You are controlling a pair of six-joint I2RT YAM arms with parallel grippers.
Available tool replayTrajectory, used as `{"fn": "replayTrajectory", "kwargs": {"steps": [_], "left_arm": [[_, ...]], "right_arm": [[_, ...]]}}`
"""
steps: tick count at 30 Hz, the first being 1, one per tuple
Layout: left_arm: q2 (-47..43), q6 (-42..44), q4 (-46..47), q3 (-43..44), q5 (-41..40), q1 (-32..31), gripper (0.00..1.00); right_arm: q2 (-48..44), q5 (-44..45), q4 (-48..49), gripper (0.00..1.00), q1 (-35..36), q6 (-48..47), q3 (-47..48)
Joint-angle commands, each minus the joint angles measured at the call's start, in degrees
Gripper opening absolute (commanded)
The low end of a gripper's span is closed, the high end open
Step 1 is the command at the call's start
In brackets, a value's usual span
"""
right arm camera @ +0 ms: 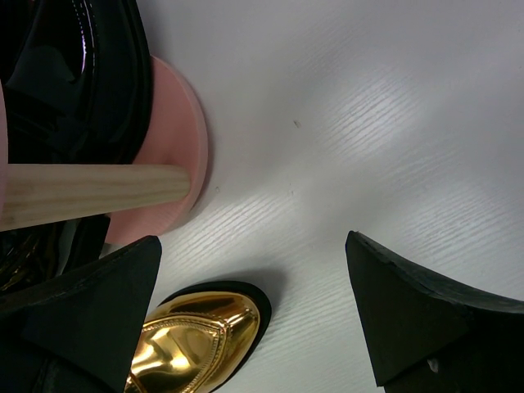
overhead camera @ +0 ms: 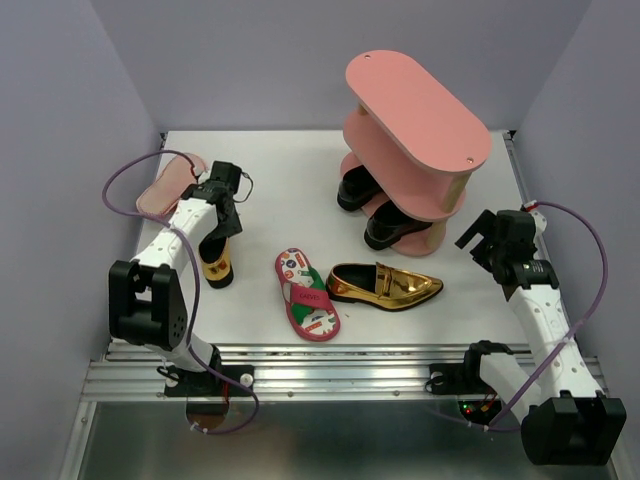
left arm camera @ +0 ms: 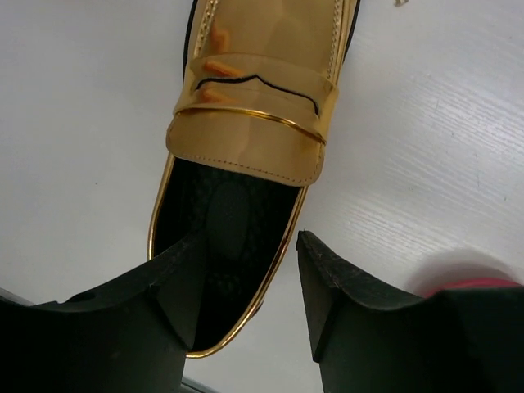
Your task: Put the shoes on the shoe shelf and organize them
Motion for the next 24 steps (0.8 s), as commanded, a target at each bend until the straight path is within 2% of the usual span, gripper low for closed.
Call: {"fn": "replayTrajectory", "kwargs": {"steps": [1,10,12,13,14,18,24], "left_arm": [[-3.0,-2.0,3.9,-4.4,2.6,-0.9,0.54],[1.2,-2.7,8.4,-6.4,3.5,-1.4,0.5],[2.6,-2.1,8.7,-5.8,3.5,-1.4,0.38],[2.9,-1.8,8.7,-5.1,3.3,-1.5,0.13],[3.2,-1.5,8.7,-4.6,3.1,-1.6,0.0],[4.5,1.6,9.2,-1.1,2.7,-2.9,0.0],[5.3,10.1,13.3,6.1,-1.3,-13.0,0.0]], "right_arm": [[0.0,0.0,3.2,1.0,-0.1,-0.7,-0.2],[0.9,0.3,4.6,1.0,-0.1,-0.3,-1.2],[1.1,0.6,4.8,1.0,-0.1,0.0,-1.2],[1.2,0.6,4.8,1.0,-0.1,0.0,-1.0],[1.3,0.7,4.9,1.0,-0.1,0.1,-1.0],[1.3,0.8,5.3,1.0,-0.1,0.1,-1.1],[1.0,1.3,5.7,1.0,-0.1,0.7,-2.2]]}}
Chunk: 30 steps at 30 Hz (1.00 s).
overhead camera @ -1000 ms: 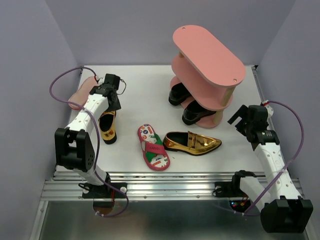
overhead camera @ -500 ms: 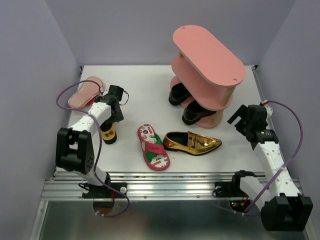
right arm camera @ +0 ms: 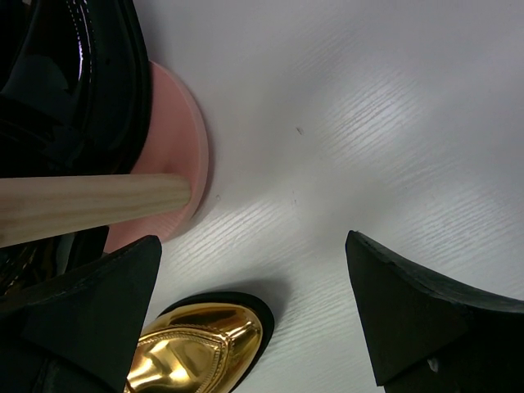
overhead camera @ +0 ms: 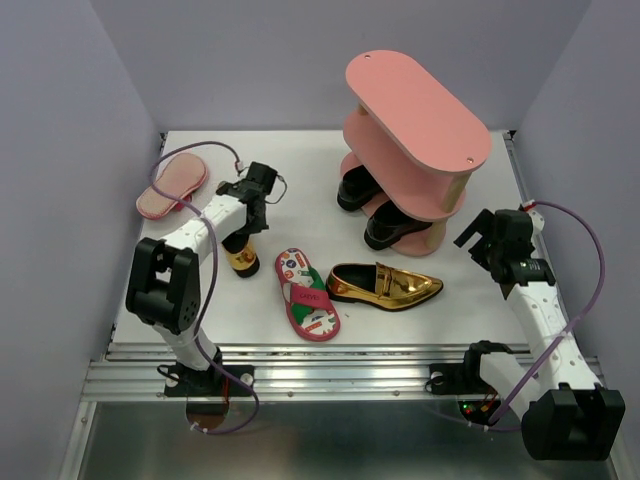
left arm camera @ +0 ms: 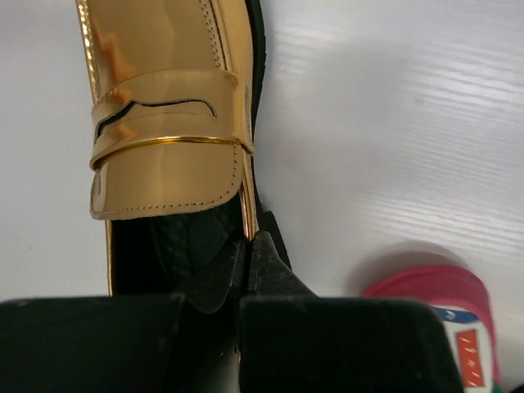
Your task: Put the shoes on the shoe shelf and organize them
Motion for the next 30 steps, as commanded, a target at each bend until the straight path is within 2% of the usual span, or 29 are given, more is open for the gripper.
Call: {"fn": "replayTrajectory", "kwargs": {"steps": [1,8,13,15,16,17,19,21,25,27,28,30], "left_arm": [[-0.3,8.4,6.9,9.0,-2.0,-8.4,0.0],[7.7,16.6,9.1,19.1,1.7,-13.5,0.0],[11.7,21.1,11.0,21.6,-2.4,-13.3,0.0],[14.8,21.4,9.1,25.0,-2.2,-13.0,0.29],[16.3,21.6,7.3,26.8,-2.3,-13.0,0.63],[16.3,21.4,6.3,27.8,-2.2,-13.0,0.71],[16.5,20.4,3.9,29.6,-2.7,-13.0,0.81],[14.9,19.5,2.3,30.8,-2.8,-13.0,0.82],[9.3,12.4,-0.5,32.5,-3.1,-12.9,0.82],[5.2,6.3,-0.1,30.2,-4.3,-12.7,0.74],[4.1,3.7,-0.1,27.9,-7.2,-12.6,0.64],[1.7,-1.5,0.0,25.1,-8.4,-12.5,0.62]], "right_arm": [[-0.7,1.2,3.0,1.0,-0.1,0.6,-1.3],[-1.6,1.2,2.8,1.0,-0.1,0.7,-1.7],[-2.4,0.4,2.7,1.0,-0.1,-0.3,-1.5],[-2.4,0.2,2.7,1.0,-0.1,-0.4,-1.3],[-2.6,0.4,2.7,1.0,-0.1,-0.4,-1.2],[-2.7,0.5,2.6,1.0,-0.1,-0.4,-1.2],[-3.0,0.8,2.2,1.0,-0.1,-0.5,-1.0],[-3.0,0.9,2.0,1.0,-0.1,-0.6,-0.8],[-3.0,0.8,1.9,1.0,-0.1,-0.4,-0.8],[-2.6,0.9,1.9,1.0,-0.1,-0.2,-0.8],[-2.5,0.9,2.0,1.0,-0.1,-0.2,-0.8],[-2.3,0.8,1.9,1.0,-0.1,-0.1,-0.8]]}}
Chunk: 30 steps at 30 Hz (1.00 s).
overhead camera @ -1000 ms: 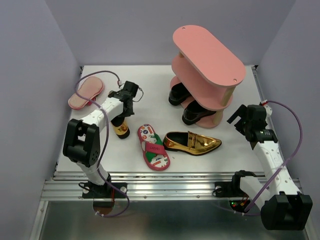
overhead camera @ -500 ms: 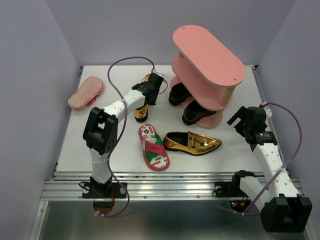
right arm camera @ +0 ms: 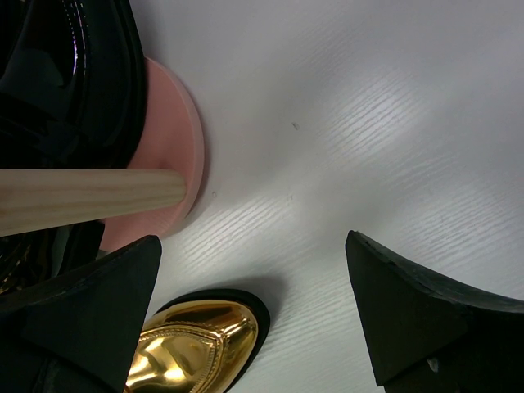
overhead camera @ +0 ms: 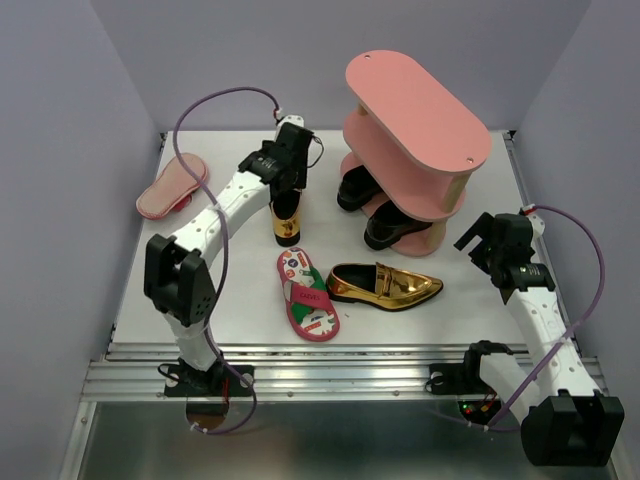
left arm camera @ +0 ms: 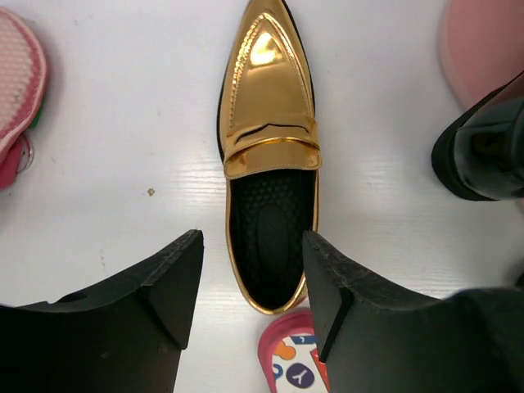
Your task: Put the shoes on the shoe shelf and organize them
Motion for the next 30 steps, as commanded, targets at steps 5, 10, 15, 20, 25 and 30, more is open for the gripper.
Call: {"fn": "replayTrajectory", "kwargs": {"steps": [5,10,15,20,25,30], "left_arm": [[-8.0,-26.2,-7.8,-6.9,-4.0,2.6,0.68],[-12.3,-39.5,-1.9,-18.0,3.3,3.3,0.71],[-13.5,-46.9,0.4,-22.1,6.7,3.1,0.82],[-13.1,-50.5,2.5,-24.5,7.1,3.1,0.82],[-9.6,-52.5,0.9,-23.9,7.8,3.1,0.75],[-8.5,-52.7,0.8,-24.2,7.4,3.1,0.64]], "right_arm": [[-0.4,0.3,1.5,1.0,-0.1,-0.4,0.7],[-0.2,0.1,1.7,1.0,-0.1,-0.2,0.4],[0.9,-0.9,2.2,1.0,-0.1,-0.3,0.5],[1.4,-1.1,2.3,1.0,-0.1,-0.4,1.4],[1.0,-0.7,2.3,1.0,-0.1,-0.7,1.0],[0.6,-0.6,2.2,1.0,-0.1,-0.7,0.7]]}}
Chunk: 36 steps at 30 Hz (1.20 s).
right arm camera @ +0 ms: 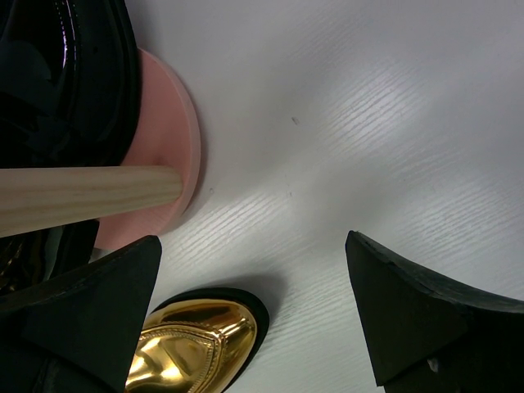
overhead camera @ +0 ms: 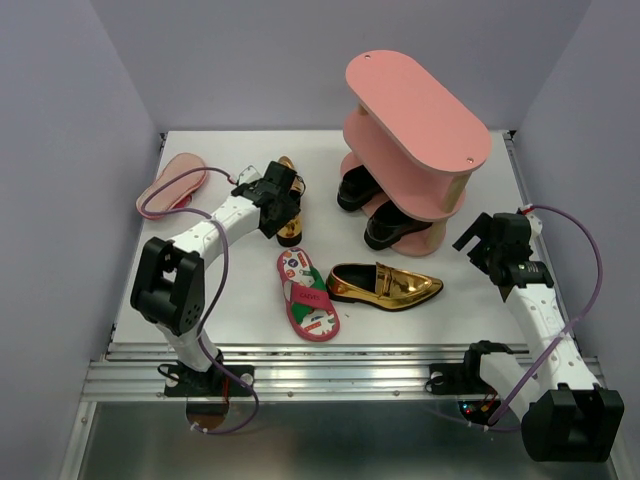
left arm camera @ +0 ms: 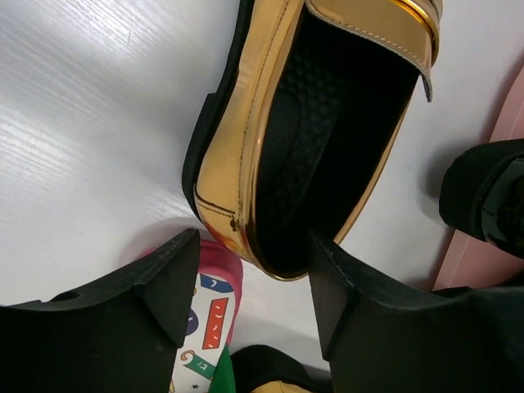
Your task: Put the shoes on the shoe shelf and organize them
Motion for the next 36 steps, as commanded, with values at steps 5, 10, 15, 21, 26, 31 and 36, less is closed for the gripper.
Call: {"fn": "replayTrajectory", "kwargs": {"steps": [5,10,15,21,26,31,36], "left_arm": [[2.0,-0.9,-1.5,-0.8,-1.3,-0.3,0.56],[2.6,-1.1,-0.2,-2.2,-1.1,-0.3,0.59],[2.4,-0.9,-1.2,-1.4,-2.5,-0.2,0.28],[1.9,5.8,-3.6,3.7,-8.2,0.7,0.0],[4.5,27.2,-1.7,10.9,-8.1,1.1,0.0],[6.6,40.8,-2.3,14.9,-5.4,1.8,0.0],[6.7,50.6,0.9,13.4,-0.7,2.3,0.0]], "right_arm": [[-0.7,-0.4,2.2,1.0,-0.1,-0.4,0.8],[-1.1,-0.3,2.1,1.0,-0.1,-0.4,0.6],[-1.5,-0.4,1.8,1.0,-0.1,-0.3,0.6],[-2.0,-0.3,1.7,1.0,-0.1,-0.4,1.0],[-2.1,-0.3,1.6,1.0,-0.1,-0.4,1.0],[-2.1,-0.6,1.5,1.0,-0.1,-0.3,1.2],[-2.4,-0.7,1.5,1.0,-0.1,-0.4,1.2]]}}
